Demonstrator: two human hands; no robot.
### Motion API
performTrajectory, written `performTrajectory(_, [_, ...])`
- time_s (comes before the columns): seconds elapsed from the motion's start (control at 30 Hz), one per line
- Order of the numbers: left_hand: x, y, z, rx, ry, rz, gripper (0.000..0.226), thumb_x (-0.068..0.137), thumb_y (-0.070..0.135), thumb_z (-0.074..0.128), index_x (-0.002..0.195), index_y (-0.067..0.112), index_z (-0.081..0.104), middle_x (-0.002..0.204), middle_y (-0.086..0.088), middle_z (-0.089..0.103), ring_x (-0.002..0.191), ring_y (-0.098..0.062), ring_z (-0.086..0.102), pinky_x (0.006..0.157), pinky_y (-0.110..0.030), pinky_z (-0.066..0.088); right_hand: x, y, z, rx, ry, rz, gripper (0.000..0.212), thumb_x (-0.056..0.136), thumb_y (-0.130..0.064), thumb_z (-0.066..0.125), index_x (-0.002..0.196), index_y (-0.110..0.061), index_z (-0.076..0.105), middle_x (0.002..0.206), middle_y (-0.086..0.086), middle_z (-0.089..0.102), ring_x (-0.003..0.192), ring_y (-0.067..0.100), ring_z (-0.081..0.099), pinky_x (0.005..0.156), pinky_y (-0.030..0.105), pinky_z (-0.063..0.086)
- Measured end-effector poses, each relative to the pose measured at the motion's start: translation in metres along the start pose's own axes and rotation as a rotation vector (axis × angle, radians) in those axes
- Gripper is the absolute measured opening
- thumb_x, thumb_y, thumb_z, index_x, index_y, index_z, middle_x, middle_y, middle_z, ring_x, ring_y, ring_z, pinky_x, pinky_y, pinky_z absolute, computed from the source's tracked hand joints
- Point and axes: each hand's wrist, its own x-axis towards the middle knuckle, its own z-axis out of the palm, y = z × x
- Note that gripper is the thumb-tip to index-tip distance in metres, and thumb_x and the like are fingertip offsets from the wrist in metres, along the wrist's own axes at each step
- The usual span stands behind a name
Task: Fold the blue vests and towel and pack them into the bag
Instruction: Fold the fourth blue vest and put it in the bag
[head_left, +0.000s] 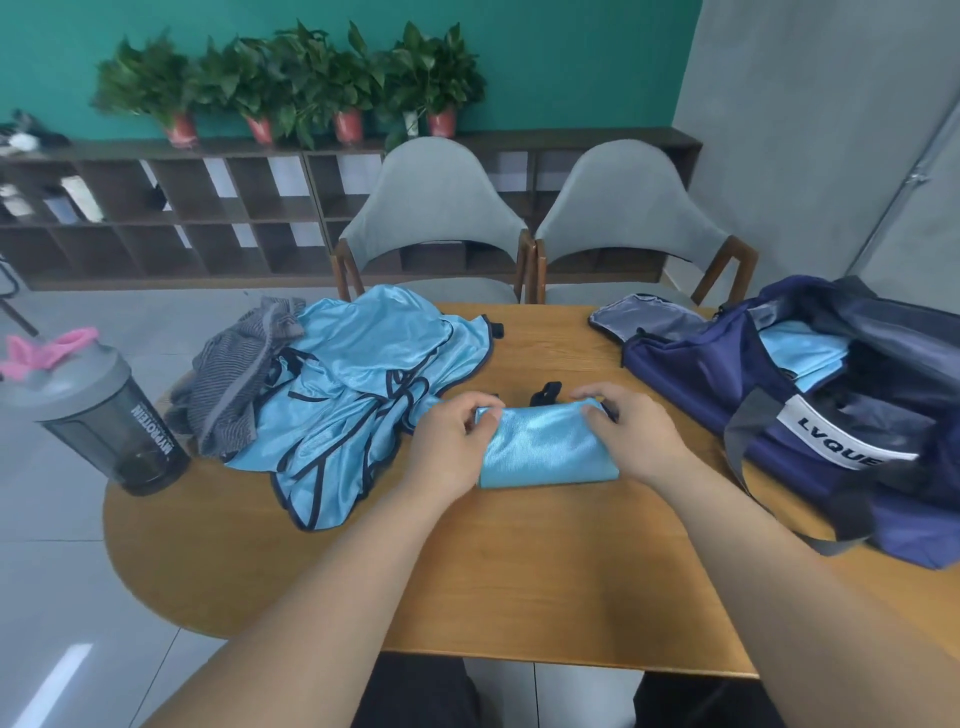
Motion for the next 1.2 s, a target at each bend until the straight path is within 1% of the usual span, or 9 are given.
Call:
performTrajectory(0.1, [0.019, -0.006, 0.006, 0.085, -0.045, -0.020, 0.019, 0.106, 0.036, 0.059, 0.116, 0.034, 0.076, 0.086, 0.016, 0.068, 0.071, -0.002, 0.058, 0.067, -0.024, 0.046, 0.019, -0.002, 0.011, -0.081, -0.054, 0.072, 0.026, 0.106, -0.030, 0.050, 0.117, -0.044, 0.068, 0.101, -0.008, 0.074, 0.082, 0.019, 0.069, 0.070, 0.040, 0.059])
performTrajectory(0.17, [0.025, -0.010, 0.008, 0.146, -0.090, -0.050, 0.021, 0.105, 0.037, 0.059, 0.117, 0.034, 0.076, 0.104, 0.014, 0.073, 0.090, -0.007, 0.065, 0.084, -0.033, 0.055, 0.020, 0.000, 0.019, -0.161, -0.097, 0.095, 0.024, 0.107, -0.029, 0.048, 0.115, -0.042, 0.067, 0.098, -0.003, 0.075, 0.081, 0.024, 0.070, 0.067, 0.038, 0.058])
performTrajectory(0.33, [0.015, -0.018, 0.005, 0.136, -0.134, -0.065, 0.013, 0.102, 0.042, 0.062, 0.109, 0.040, 0.073, 0.071, 0.001, 0.065, 0.049, -0.007, 0.046, 0.052, -0.023, 0.041, 0.005, 0.005, 0.027, -0.170, -0.040, 0.042, 0.011, 0.107, -0.033, 0.051, 0.107, -0.034, 0.062, 0.100, -0.012, 0.060, 0.078, 0.016, 0.060, 0.059, 0.021, 0.041])
performTrajectory(0.57, [0.025, -0.016, 0.004, 0.200, -0.153, -0.088, 0.021, 0.104, 0.044, 0.060, 0.112, 0.030, 0.073, 0.077, 0.006, 0.057, 0.068, -0.011, 0.053, 0.060, -0.028, 0.039, 0.016, 0.009, 0.028, -0.189, -0.100, 0.014, 0.014, 0.108, -0.029, 0.045, 0.101, -0.028, 0.057, 0.106, 0.001, 0.065, 0.091, 0.019, 0.061, 0.077, 0.038, 0.049])
performTrajectory(0.7, [0.028, -0.006, 0.009, 0.348, -0.096, -0.088, 0.018, 0.104, 0.038, 0.059, 0.113, 0.031, 0.073, 0.088, 0.004, 0.061, 0.075, -0.012, 0.058, 0.067, -0.031, 0.047, 0.021, 0.005, 0.033, -0.376, -0.136, 0.098, 0.025, 0.108, -0.034, 0.035, 0.115, -0.027, 0.059, 0.116, 0.004, 0.052, 0.112, 0.026, 0.050, 0.096, 0.043, 0.046])
performTrajectory(0.8, [0.019, 0.006, 0.020, 0.627, 0.136, 0.171, 0.022, 0.099, 0.026, 0.063, 0.118, 0.027, 0.074, 0.104, 0.002, 0.058, 0.099, -0.020, 0.053, 0.088, -0.039, 0.048, 0.024, 0.000, 0.040, -0.569, -0.101, 0.134, 0.032, 0.107, -0.036, 0.030, 0.122, -0.024, 0.056, 0.115, 0.004, 0.044, 0.107, 0.025, 0.041, 0.093, 0.041, 0.040])
performTrajectory(0.9, [0.006, 0.009, 0.038, 0.675, 0.045, 0.523, 0.032, 0.099, 0.020, 0.058, 0.127, 0.019, 0.072, 0.118, 0.003, 0.063, 0.111, -0.023, 0.055, 0.097, -0.040, 0.045, 0.025, -0.002, 0.049, -0.622, -0.015, 0.135, 0.027, 0.106, -0.035, 0.032, 0.119, -0.022, 0.052, 0.114, 0.003, 0.039, 0.104, 0.025, 0.037, 0.088, 0.038, 0.033])
performTrajectory(1.07, [0.003, -0.021, 0.050, 0.733, -0.103, 0.384, 0.049, 0.111, 0.030, 0.041, 0.156, 0.012, 0.046, 0.157, -0.004, 0.051, 0.148, -0.023, 0.042, 0.128, -0.036, 0.024, 0.020, 0.013, 0.059, -0.551, 0.049, 0.118, 0.038, 0.107, -0.038, 0.033, 0.140, -0.026, 0.046, 0.147, 0.008, 0.038, 0.136, 0.032, 0.033, 0.117, 0.048, 0.028])
performTrajectory(1.2, [0.007, -0.024, 0.048, 0.745, -0.232, 0.310, 0.060, 0.114, 0.042, 0.023, 0.167, 0.015, 0.020, 0.173, 0.000, 0.022, 0.161, -0.014, 0.009, 0.131, -0.032, 0.000, 0.020, 0.019, 0.059, -0.545, -0.016, 0.148, 0.056, 0.109, -0.044, 0.017, 0.161, -0.030, 0.029, 0.172, 0.004, 0.014, 0.159, 0.032, -0.002, 0.129, 0.051, 0.003])
